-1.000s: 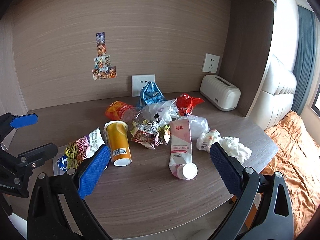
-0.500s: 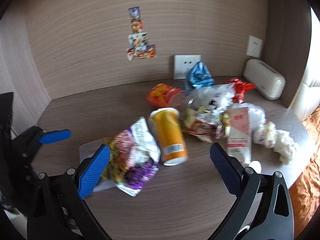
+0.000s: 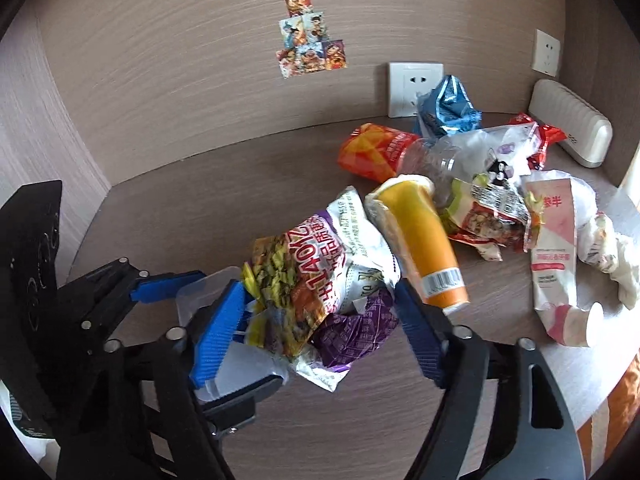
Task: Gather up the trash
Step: 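Grasp the clear plastic box with the left tool while the right tool grasps the purple snack wrapper, then carry the box and wrapper to the white bin and release both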
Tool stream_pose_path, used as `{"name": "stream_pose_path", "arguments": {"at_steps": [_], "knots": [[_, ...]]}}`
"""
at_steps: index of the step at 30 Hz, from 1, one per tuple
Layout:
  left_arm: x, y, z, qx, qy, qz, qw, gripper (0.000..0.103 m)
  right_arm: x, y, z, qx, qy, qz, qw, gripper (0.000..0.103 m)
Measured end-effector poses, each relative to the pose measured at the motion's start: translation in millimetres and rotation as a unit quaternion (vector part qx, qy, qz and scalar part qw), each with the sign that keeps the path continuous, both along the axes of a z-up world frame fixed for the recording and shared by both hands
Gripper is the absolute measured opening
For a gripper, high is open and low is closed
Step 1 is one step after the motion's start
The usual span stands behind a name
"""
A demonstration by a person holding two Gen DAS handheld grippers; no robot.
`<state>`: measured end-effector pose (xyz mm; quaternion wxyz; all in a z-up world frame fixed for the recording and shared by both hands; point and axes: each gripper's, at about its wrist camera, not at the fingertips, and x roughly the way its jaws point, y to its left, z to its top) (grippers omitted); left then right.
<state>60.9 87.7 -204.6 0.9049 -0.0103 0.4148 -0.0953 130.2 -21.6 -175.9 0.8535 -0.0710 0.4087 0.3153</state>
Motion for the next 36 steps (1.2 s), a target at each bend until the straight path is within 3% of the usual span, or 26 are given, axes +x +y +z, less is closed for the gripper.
{"name": "stream_pose_path", "arguments": {"at_steps": [2,5,9,20,29,36], "knots": [[-1,1,0,-0.003,0.000,0.001,1.0000,0.092,1,2,0,0.005,0.004,0.004,1.000,0.060],[2,1,4,0.002,-0.003,0.007,1.0000,0.092,-1,2,3,0.010,0.003,0.013,1.000,0.054],[-1,7,19,-0.012,-0.018,0.020,0.9996,0.092,-9,2,17,0.017,-0.019,0.017,1.000,0.051],[-7,4,56,0.015,-0.062,0.020,0.9978,0.092,-23,-30,78,0.064,-0.082,-0.020,0.994,0.050],[-1,-48,68,0.014,-0.079,-0.062,0.9948,0.092,-43,-105,104,0.056,-0.119,-0.124,0.984,0.050],[5,-142,70,-0.001,-0.084,-0.191,0.9780,0.092,-78,-201,98,0.026,-0.119,-0.259,0.958,0.050]]}}
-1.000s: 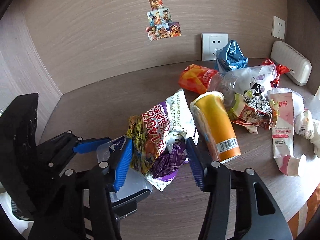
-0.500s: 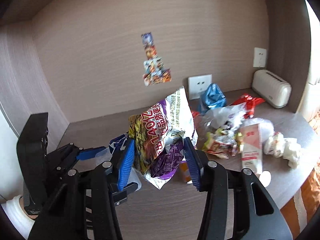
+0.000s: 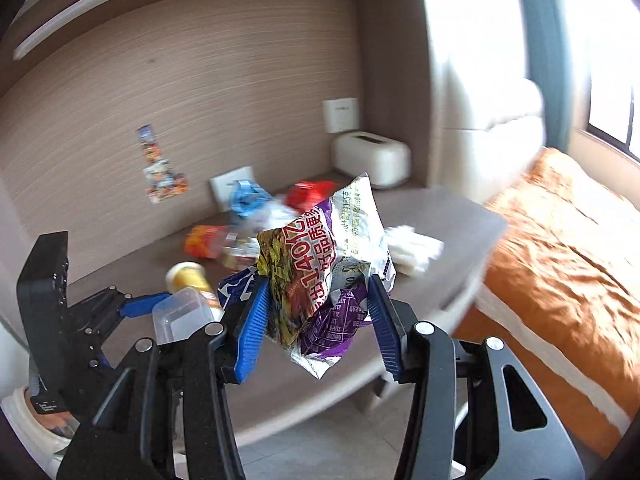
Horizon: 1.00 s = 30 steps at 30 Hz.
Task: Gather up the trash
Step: 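Carry the box and wrapper to the white bin and release both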
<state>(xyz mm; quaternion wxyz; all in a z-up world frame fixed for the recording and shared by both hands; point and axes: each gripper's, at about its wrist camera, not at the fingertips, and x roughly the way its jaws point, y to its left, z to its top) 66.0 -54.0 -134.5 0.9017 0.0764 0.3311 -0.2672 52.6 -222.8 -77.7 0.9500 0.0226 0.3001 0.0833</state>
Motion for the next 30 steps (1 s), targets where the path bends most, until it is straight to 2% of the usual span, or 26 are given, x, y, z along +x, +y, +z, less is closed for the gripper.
{"name": "stream_pose_path", "arguments": {"at_steps": [4,8,14,17,21,27,30], "knots": [[-5,-66,-6,-0.006,0.003,-0.078,0.9969,0.092,-23,-59,-8,-0.004,0.013,-0.078,0.997,0.050],[-9,-139,-18,-0.012,0.011,-0.143,0.9896,0.092,-43,-120,-25,0.001,0.035,-0.140,0.990,0.050],[-8,-244,-62,-0.008,0.040,-0.204,0.9782,0.092,-56,-201,-64,0.017,0.072,-0.183,0.980,0.050],[-6,-292,-96,-0.005,0.061,-0.225,0.9724,0.092,-55,-239,-96,0.037,0.097,-0.192,0.976,0.050],[-2,-351,-162,0.008,0.095,-0.243,0.9654,0.092,-53,-288,-152,0.059,0.132,-0.203,0.969,0.050],[-2,-407,-267,0.042,0.122,-0.259,0.9573,0.092,-41,-343,-255,0.078,0.174,-0.211,0.959,0.050],[1,-420,-313,0.051,0.136,-0.259,0.9549,0.092,-35,-360,-309,0.086,0.194,-0.211,0.954,0.050]]}}
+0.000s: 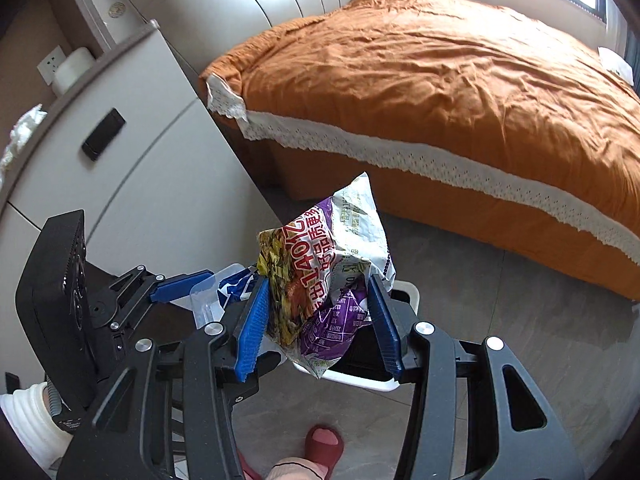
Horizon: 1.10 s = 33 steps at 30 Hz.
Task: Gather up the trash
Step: 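Carry the box and wrapper to the white bin and release both, then move both open tools back from the bin to the desk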
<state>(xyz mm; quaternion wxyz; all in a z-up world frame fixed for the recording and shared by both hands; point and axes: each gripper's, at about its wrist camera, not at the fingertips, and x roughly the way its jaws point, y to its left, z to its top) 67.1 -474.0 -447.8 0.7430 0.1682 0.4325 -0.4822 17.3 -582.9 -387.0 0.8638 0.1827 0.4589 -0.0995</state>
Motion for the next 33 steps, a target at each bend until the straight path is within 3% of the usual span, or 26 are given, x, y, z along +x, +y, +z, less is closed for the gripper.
{"name": "stream_pose_path", "arguments": {"at_steps": [6,9,10,11,13,15,19,23,33], "knots": [[10,-25,-87,0.028,0.015,-0.007,0.9995,0.092,10,-13,-90,0.019,0.027,0.009,0.999,0.050],[9,-26,-111,0.033,0.022,-0.011,0.9992,0.093,14,-13,-122,0.015,0.037,0.015,0.999,0.053],[10,-26,-120,0.032,0.028,-0.011,0.9990,0.094,15,-15,-128,0.015,0.038,0.015,0.999,0.057],[11,-26,-128,0.034,0.033,-0.012,0.9988,0.099,17,-16,-138,0.016,0.043,0.015,0.999,0.071],[13,-24,-137,0.042,0.029,-0.017,0.9986,0.098,18,-20,-149,0.014,0.052,0.012,0.998,0.100],[13,-23,-144,0.055,0.022,-0.020,0.9980,0.098,17,-25,-154,0.012,0.060,0.005,0.998,0.099],[14,-17,-134,0.060,0.020,-0.009,0.9980,0.098,16,-32,-150,0.005,0.067,-0.004,0.998,0.099],[20,-9,-111,0.049,0.022,0.012,0.9985,0.098,15,-29,-126,-0.002,0.063,-0.006,0.998,0.099],[18,25,9,0.006,0.011,0.076,0.9970,0.098,7,-4,-23,-0.020,0.027,0.002,0.999,0.099]]}}
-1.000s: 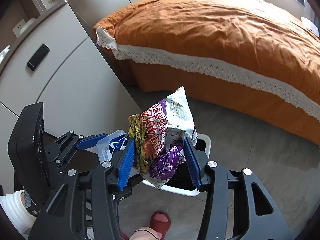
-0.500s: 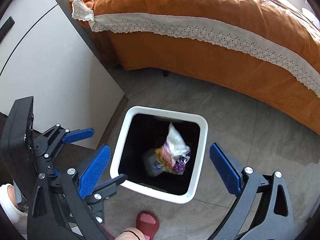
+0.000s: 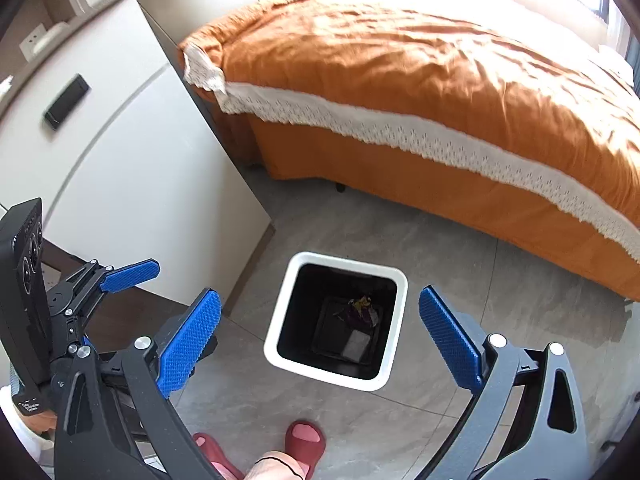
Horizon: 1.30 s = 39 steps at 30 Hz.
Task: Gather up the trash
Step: 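Move both open tools back from the bin to the desk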
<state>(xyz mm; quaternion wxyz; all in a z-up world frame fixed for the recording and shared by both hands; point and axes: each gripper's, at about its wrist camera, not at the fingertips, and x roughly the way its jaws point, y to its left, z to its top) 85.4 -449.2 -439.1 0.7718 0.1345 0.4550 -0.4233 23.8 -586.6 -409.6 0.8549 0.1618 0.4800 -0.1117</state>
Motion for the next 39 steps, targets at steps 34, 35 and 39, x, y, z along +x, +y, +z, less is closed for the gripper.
{"name": "stream_pose_path", "arguments": {"at_steps": [34,35,39], "knots": [[-33,216,293,-0.058,-0.180,0.277,0.9420,0.098,29,169,282,-0.024,-0.235,0.210,0.949,0.099],[-35,225,298,-0.058,-0.184,0.289,0.9379,0.098,34,183,288,-0.021,-0.241,0.228,0.943,0.099],[-43,267,314,-0.049,-0.202,0.337,0.9182,0.098,46,226,300,-0.018,-0.254,0.279,0.926,0.099]]}}
